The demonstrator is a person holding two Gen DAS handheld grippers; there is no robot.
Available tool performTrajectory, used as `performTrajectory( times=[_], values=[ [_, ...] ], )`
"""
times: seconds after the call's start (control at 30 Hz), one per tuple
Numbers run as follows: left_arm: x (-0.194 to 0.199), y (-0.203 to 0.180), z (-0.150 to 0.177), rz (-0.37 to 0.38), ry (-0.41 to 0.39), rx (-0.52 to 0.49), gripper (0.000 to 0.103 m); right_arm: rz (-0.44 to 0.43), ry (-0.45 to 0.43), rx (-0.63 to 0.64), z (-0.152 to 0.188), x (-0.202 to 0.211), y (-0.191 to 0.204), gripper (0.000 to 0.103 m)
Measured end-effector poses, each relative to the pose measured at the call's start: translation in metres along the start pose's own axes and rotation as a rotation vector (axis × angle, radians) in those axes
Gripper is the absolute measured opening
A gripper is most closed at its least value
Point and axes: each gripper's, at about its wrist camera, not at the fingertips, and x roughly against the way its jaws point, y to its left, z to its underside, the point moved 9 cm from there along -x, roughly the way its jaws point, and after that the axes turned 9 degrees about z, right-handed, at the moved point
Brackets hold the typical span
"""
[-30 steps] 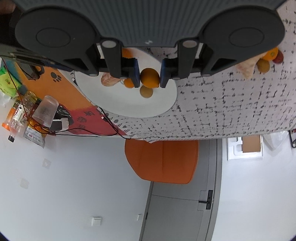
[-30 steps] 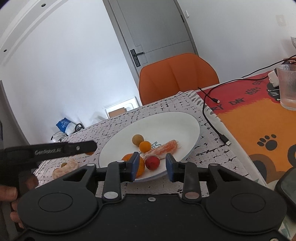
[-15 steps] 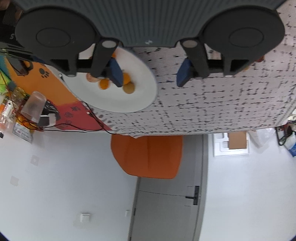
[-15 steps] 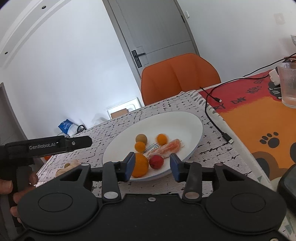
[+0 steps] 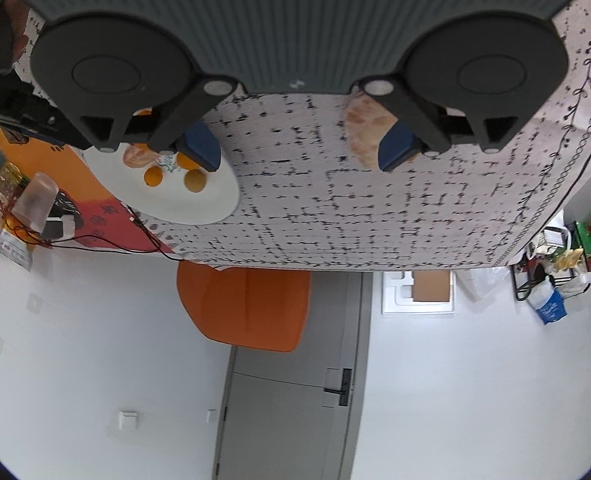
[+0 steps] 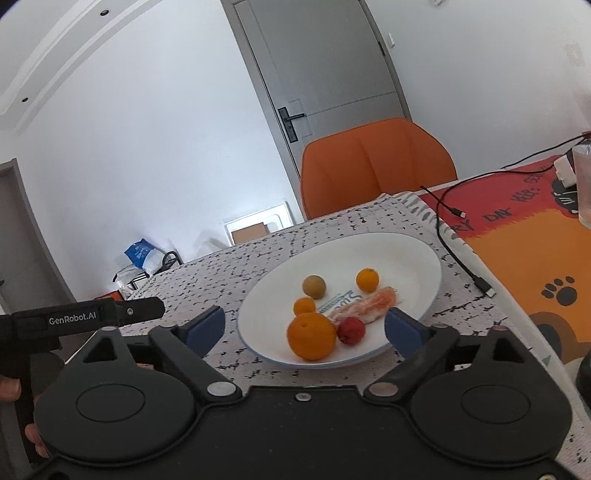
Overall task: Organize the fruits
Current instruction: 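Move both open tools back toward the fruit pile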
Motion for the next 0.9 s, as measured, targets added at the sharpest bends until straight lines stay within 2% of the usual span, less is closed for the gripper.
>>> performTrajectory(
  times=[0.23,0.9],
  values=[
    [0.017,0.023,-0.002,-0.030,-0.027,0.032,0.092,-0.014,0.005,0.015,0.001,0.002,0.016,0.099],
    [0.048,0.086,0.002,-0.091,-0.072,0.126,0.092,-0.097,0.040,0.094,0.009,-0.007,0.081,0.100]
  ],
)
